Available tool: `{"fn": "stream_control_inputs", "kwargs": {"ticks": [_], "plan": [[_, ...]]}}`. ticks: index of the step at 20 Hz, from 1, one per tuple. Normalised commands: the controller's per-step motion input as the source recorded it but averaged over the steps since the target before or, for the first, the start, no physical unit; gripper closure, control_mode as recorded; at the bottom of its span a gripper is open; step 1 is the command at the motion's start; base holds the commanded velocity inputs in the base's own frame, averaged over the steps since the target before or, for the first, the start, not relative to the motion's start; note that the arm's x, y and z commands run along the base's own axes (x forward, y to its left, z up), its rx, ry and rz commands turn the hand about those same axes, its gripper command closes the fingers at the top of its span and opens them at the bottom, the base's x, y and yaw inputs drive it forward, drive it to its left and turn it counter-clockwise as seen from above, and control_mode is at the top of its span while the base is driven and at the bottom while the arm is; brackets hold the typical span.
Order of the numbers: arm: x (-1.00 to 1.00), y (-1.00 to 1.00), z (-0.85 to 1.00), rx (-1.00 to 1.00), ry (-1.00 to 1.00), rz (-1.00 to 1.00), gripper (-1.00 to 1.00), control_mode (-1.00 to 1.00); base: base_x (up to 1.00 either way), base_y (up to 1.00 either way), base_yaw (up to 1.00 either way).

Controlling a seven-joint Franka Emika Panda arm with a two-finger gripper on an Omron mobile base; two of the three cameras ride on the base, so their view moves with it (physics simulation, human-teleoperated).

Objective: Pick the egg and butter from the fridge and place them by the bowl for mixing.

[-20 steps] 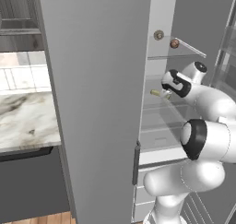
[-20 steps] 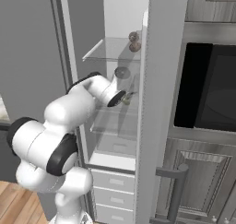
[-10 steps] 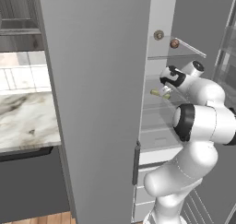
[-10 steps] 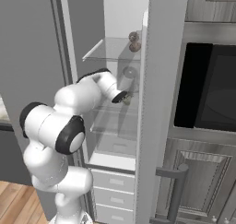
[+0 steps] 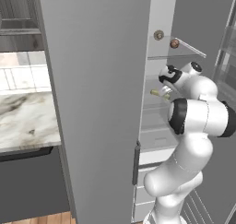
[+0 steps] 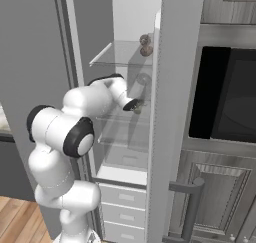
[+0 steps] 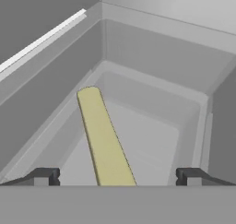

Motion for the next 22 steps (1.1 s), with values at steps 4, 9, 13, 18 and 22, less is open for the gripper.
{"fn": "stream_control_inputs", "kwargs": {"ticks": [4,9,13,18,22], "plan": [[0.01,0.00,-0.12,0.00,0.00,0.00,-1.00,-1.00,0.00,0.00,0.00],[0.01,0.00,-0.08,-0.01,0.02,0.00,-1.00,-1.00,0.00,0.00,0.00],[0.07,0.00,-0.07,0.00,0.01,0.00,-1.00,-1.00,0.00,0.00,0.00],[0.08,0.00,-0.12,0.00,0.02,0.00,-1.00,-1.00,0.00,0.00,0.00],[0.01,0.00,-0.28,0.00,0.02,0.00,1.00,-1.00,0.00,0.00,0.00]]}}
